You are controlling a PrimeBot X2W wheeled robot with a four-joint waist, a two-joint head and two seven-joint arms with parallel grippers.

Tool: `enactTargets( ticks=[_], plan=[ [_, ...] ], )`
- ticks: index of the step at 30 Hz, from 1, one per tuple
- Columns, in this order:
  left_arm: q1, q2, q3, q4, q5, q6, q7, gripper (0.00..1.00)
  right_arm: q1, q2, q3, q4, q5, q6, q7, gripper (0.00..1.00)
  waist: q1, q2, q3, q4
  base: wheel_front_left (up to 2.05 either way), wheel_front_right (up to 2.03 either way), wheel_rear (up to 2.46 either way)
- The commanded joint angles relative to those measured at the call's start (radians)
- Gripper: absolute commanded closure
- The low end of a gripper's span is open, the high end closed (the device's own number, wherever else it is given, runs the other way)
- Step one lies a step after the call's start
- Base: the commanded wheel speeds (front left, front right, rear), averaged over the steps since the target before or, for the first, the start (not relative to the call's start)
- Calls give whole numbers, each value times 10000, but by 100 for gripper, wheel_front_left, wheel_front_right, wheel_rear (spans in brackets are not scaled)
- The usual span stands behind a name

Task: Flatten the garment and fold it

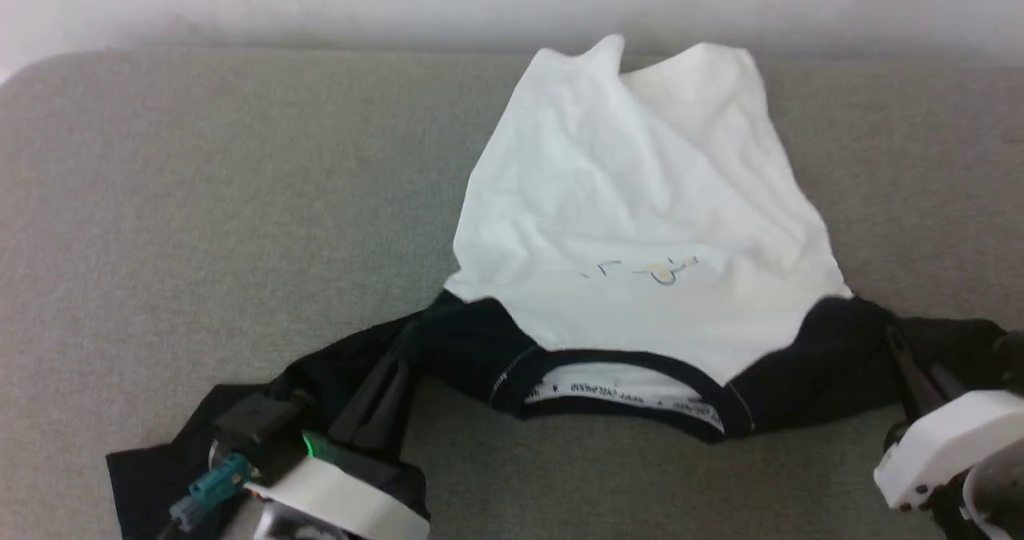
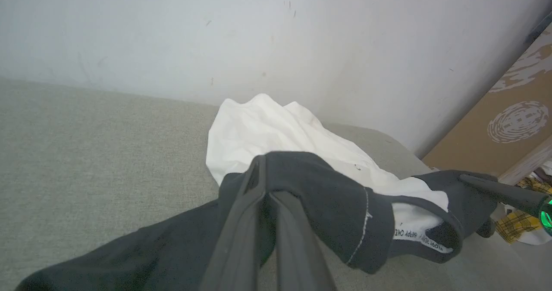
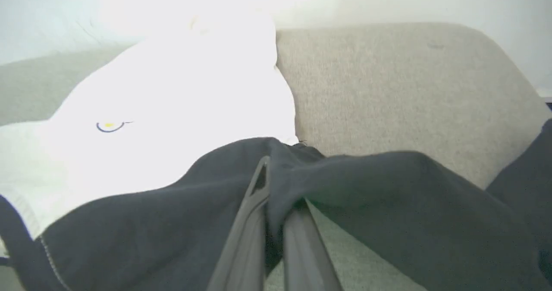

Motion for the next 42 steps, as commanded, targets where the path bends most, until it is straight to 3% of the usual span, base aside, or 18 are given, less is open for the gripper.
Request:
enactTargets(
  ticks=[1,7,13,27,35,42],
  plan=[
    [-386,23,119,-136,147,82,-149,100,-296,20,61,-182,84,-6,-330,100,0,0,-899,-557,0,0,0],
    [-1837,233,364,-524,657,191,-107,100,-1422,20,592,-630,-293,-6,-954,100,0,0,-1544,-835,0,0,0],
    [-4011,644,362,-389,866,-90,928,100,-3470,-515,1279,-601,-646,-6,-874,100,0,0,-1747,-951,0,0,0],
    [-7207,615,802,976,212,-88,2411,100,-7212,-1684,2575,1271,-342,-6,-101,100,0,0,-2139,-1050,0,0,0],
    [-8996,408,1058,2282,-250,27,3030,100,-8945,-1744,2750,2709,-108,-6,272,100,0,0,-1437,-1096,0,0,0],
    [-10833,618,1261,3321,92,118,2826,100,-11018,-1650,2938,4025,-485,-6,-100,100,0,0,254,-1283,0,0,0]
  ],
)
